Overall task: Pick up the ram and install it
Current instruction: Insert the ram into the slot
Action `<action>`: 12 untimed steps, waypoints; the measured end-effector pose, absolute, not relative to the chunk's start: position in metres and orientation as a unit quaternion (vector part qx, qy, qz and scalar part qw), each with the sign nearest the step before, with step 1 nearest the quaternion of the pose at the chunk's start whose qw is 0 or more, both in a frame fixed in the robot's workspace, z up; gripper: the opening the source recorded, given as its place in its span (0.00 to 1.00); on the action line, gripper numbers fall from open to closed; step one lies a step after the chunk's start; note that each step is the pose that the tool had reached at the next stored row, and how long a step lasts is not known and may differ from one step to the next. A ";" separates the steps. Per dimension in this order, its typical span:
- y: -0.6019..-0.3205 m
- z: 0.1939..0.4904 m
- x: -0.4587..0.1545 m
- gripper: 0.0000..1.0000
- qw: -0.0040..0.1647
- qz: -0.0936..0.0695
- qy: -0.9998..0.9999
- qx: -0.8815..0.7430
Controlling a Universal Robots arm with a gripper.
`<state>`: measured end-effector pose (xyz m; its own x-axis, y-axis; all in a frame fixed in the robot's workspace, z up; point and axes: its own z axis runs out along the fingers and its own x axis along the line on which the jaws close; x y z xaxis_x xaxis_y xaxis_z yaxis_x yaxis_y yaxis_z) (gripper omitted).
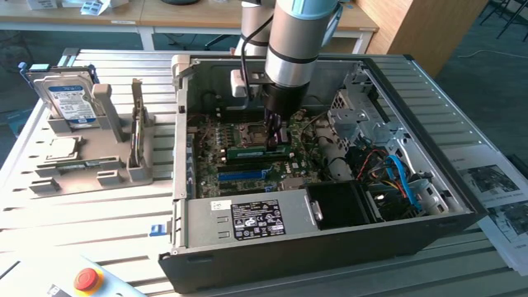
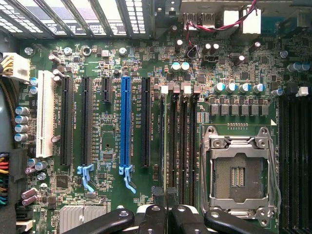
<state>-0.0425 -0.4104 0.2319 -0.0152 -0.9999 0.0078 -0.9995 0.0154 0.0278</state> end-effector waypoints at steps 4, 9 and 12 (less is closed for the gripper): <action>-0.410 0.231 -0.042 0.12 0.013 -0.007 -0.712 0.702; -0.410 0.230 -0.042 0.12 0.013 -0.007 -0.712 0.702; -0.410 0.229 -0.042 0.12 0.013 -0.007 -0.712 0.702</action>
